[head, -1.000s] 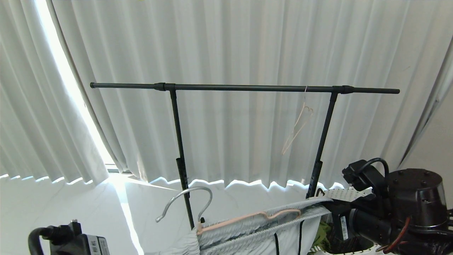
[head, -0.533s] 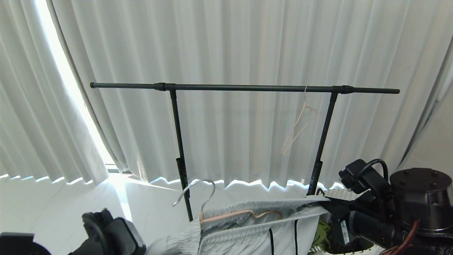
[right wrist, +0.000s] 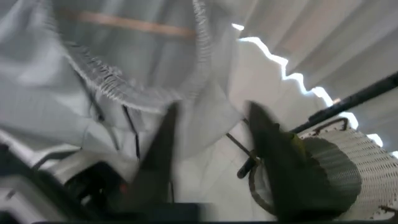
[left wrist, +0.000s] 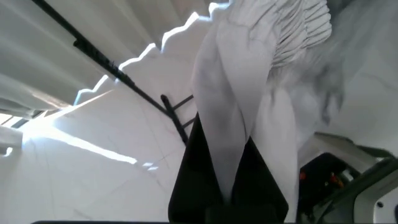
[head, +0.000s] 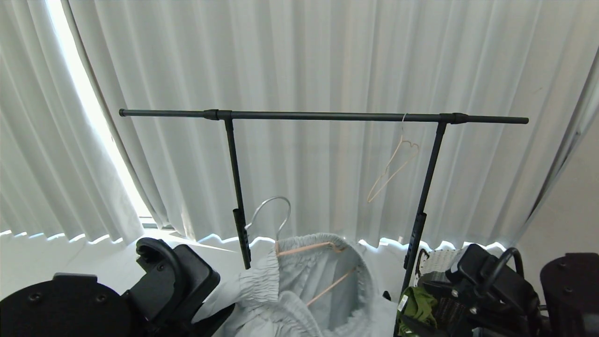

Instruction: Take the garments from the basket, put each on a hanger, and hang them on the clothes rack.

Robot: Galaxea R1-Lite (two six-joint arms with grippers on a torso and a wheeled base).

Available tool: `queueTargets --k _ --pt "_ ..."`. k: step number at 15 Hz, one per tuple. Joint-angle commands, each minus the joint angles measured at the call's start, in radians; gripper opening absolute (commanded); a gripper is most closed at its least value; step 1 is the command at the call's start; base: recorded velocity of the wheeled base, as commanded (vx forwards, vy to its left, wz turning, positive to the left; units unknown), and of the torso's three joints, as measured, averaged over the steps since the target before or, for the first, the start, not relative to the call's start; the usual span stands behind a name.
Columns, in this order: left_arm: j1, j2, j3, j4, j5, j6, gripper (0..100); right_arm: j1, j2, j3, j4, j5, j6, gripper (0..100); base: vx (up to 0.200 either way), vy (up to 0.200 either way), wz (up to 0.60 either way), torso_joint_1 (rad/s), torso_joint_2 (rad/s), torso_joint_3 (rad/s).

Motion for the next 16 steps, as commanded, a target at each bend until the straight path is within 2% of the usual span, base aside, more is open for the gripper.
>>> queueTargets --k 1,4,5,7,8,9,10,12,14,16 --pt "-0.019 0.006 0.010 -0.029 -0.007 0.001 0 0.054 -0.065 0.004 0.012 -0.001 -0.009 100 0.000 0.000 0.00 0.000 0.00 0.000" --pt "-0.096 -0.003 0.048 -0.083 -0.018 0.010 0 0.048 -0.063 0.000 0.012 0.008 -0.055 100 0.000 0.000 0.00 0.000 0.00 0.000" --pt "-0.123 -0.005 0.067 -0.100 -0.023 0.010 0 0.032 -0.065 -0.006 0.012 0.036 -0.091 100 0.000 0.000 0.00 0.000 0.00 0.000" --pt "-0.160 -0.005 0.091 -0.124 -0.036 0.012 0 -0.027 -0.071 -0.029 0.020 0.142 -0.211 100 0.000 0.000 0.00 0.000 0.00 0.000" --pt "-0.171 -0.011 0.091 -0.124 -0.073 0.015 0 -0.063 -0.071 -0.066 0.055 0.209 -0.283 100 0.000 0.000 0.00 0.000 0.00 0.000" --pt "-0.174 -0.015 0.091 -0.124 -0.092 0.024 0 -0.072 -0.071 -0.086 0.076 0.238 -0.303 100 0.000 0.000 0.00 0.000 0.00 0.000" --pt "-0.173 -0.038 0.093 -0.124 -0.176 0.097 0 -0.078 -0.071 -0.163 0.176 0.326 -0.341 100 0.000 0.000 0.00 0.000 0.00 0.000" --pt "-0.145 -0.046 0.096 -0.124 -0.280 0.202 0 -0.072 -0.066 -0.250 0.319 0.430 -0.395 100 0.000 0.000 0.00 0.000 0.00 0.000" --pt "-0.142 -0.043 0.093 -0.126 -0.314 0.239 0 -0.067 -0.054 -0.289 0.397 0.511 -0.473 100 0.000 0.000 0.00 0.000 0.00 0.000" --pt "-0.142 -0.045 0.093 -0.133 -0.317 0.239 0 -0.034 -0.045 -0.290 0.411 0.527 -0.487 100 0.000 0.000 0.00 0.000 0.00 0.000"
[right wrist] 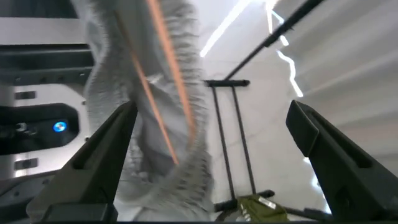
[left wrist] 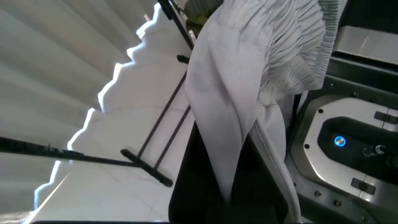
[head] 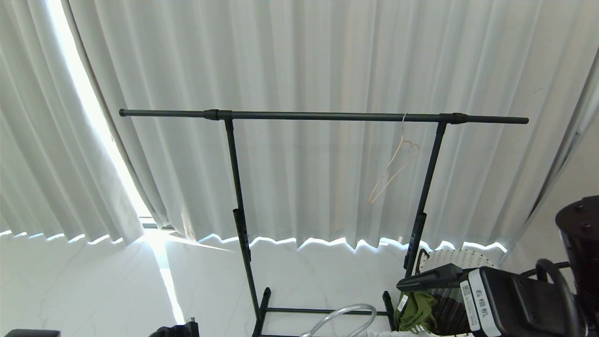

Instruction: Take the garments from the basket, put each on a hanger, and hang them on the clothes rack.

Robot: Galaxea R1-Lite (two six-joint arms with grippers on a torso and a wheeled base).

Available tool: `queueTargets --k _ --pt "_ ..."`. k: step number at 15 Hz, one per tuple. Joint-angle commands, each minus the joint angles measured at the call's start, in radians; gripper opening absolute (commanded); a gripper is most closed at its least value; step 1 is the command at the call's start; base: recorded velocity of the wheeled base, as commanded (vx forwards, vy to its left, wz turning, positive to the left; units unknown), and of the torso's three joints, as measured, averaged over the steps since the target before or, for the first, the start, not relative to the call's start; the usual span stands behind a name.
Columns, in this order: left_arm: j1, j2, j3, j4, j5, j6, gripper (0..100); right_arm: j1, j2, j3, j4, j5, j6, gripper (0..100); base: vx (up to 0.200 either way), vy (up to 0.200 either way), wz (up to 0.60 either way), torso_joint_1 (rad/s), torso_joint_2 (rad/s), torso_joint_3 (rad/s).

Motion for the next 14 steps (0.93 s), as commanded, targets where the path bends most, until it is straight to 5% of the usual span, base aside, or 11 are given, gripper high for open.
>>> queueTargets --k 1,13,14 --pt "0.001 -0.006 0.001 -0.010 0.000 0.000 0 0.045 0.018 -0.009 0.003 0.004 0.001 100 0.000 0.000 0.00 0.000 0.00 0.000" --pt "-0.014 -0.005 -0.003 -0.070 0.000 0.037 0 0.064 0.128 -0.026 -0.005 0.006 0.008 100 0.000 0.000 0.00 0.000 0.00 0.000" --pt "-0.017 -0.005 -0.003 -0.071 0.000 0.037 0 0.064 0.136 -0.026 -0.006 0.004 0.019 0 0.000 0.000 0.00 0.000 0.00 0.000"
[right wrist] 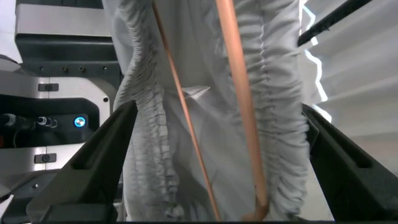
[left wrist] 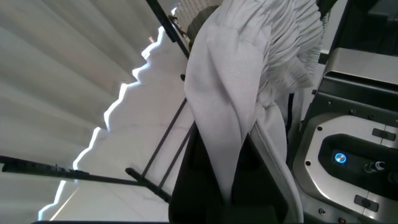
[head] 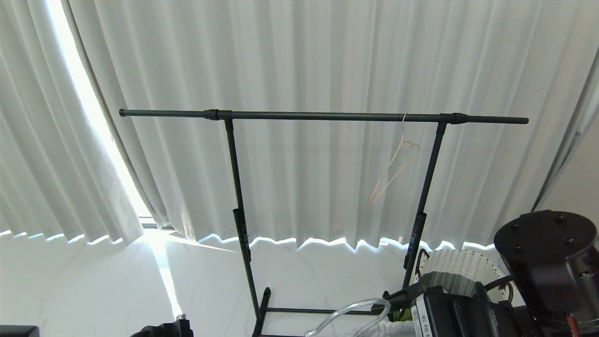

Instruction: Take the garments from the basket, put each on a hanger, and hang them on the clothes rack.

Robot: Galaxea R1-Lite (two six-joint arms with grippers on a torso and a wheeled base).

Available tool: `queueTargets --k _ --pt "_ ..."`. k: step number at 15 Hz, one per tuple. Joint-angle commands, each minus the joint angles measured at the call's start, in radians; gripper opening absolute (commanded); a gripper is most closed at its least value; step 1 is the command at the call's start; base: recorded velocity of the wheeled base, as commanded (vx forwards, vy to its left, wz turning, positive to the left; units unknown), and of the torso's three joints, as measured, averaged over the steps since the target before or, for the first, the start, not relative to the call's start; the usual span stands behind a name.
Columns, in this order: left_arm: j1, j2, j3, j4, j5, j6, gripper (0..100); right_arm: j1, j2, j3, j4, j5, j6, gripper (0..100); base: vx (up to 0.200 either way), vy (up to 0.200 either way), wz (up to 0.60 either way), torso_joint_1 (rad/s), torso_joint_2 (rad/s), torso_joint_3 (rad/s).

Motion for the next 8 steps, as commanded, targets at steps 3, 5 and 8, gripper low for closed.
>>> queueTargets --k 3,5,8 --pt "-0.003 0.000 0.002 -0.002 0.000 0.000 0 -0.001 0.017 0.002 -0.002 -0.005 0.007 0 0.000 0.000 0.00 0.000 0.00 0.000" --pt "-0.001 0.000 0.003 -0.002 0.000 -0.002 0 -0.012 0.015 0.002 -0.002 -0.009 0.006 0 0.000 0.000 0.00 0.000 0.00 0.000" --pt "-0.003 0.000 0.003 -0.002 0.000 0.000 0 -0.015 0.017 0.005 -0.022 -0.032 0.004 0 0.000 0.000 0.00 0.000 0.00 0.000"
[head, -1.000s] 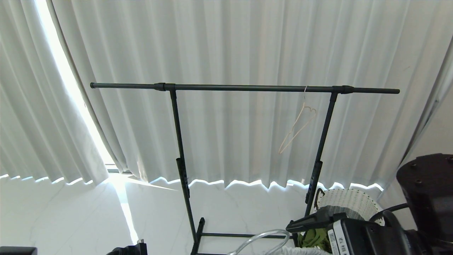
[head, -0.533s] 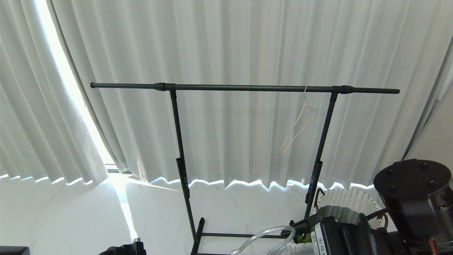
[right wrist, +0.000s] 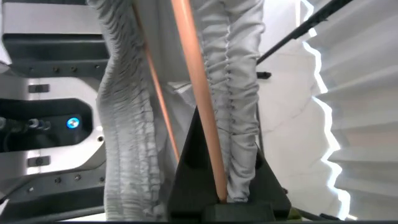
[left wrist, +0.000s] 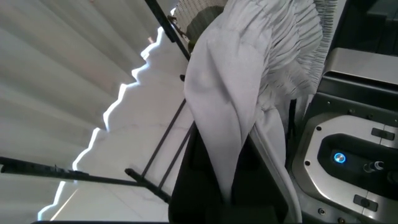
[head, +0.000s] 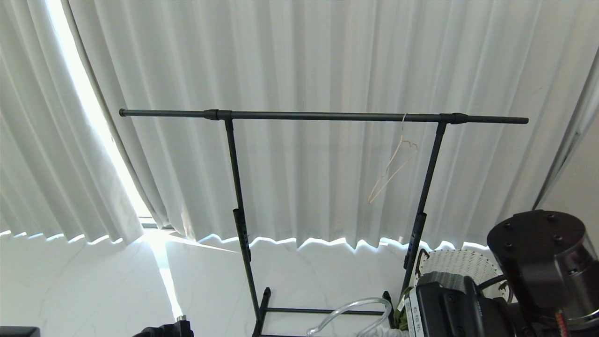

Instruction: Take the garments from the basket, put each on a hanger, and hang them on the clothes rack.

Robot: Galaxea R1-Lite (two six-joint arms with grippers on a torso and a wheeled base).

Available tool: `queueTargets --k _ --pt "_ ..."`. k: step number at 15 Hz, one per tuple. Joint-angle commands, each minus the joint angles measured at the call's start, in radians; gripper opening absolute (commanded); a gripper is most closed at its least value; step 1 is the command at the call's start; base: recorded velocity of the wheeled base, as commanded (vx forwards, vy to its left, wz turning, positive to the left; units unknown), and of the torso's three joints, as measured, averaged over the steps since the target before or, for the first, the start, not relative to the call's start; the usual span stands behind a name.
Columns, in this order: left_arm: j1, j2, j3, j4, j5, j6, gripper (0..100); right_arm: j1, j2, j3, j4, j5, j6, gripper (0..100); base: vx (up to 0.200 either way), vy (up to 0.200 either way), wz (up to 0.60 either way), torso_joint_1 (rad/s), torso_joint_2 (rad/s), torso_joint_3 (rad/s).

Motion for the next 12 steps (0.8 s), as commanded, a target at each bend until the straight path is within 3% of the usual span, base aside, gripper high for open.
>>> queueTargets --k 1,4,8,12 --pt "0.000 0.000 0.000 0.000 0.001 0.004 100 -0.001 0.001 0.001 -0.021 -0.011 -0.004 0 0.000 0.000 0.00 0.000 0.00 0.000" --pt "0.007 0.006 0.003 0.000 0.008 0.006 100 -0.009 -0.031 -0.001 -0.038 -0.017 -0.055 0 0.000 0.000 0.00 0.000 0.00 0.000" --pt "0.041 -0.008 0.023 -0.001 0.009 0.003 100 -0.086 -0.097 0.005 -0.028 -0.015 -0.174 0 0.000 0.000 0.00 0.000 0.00 0.000" --pt "0.201 -0.060 0.155 -0.001 0.014 0.001 100 -0.205 -0.159 0.007 -0.027 -0.009 -0.248 0 0.000 0.000 0.00 0.000 0.00 0.000"
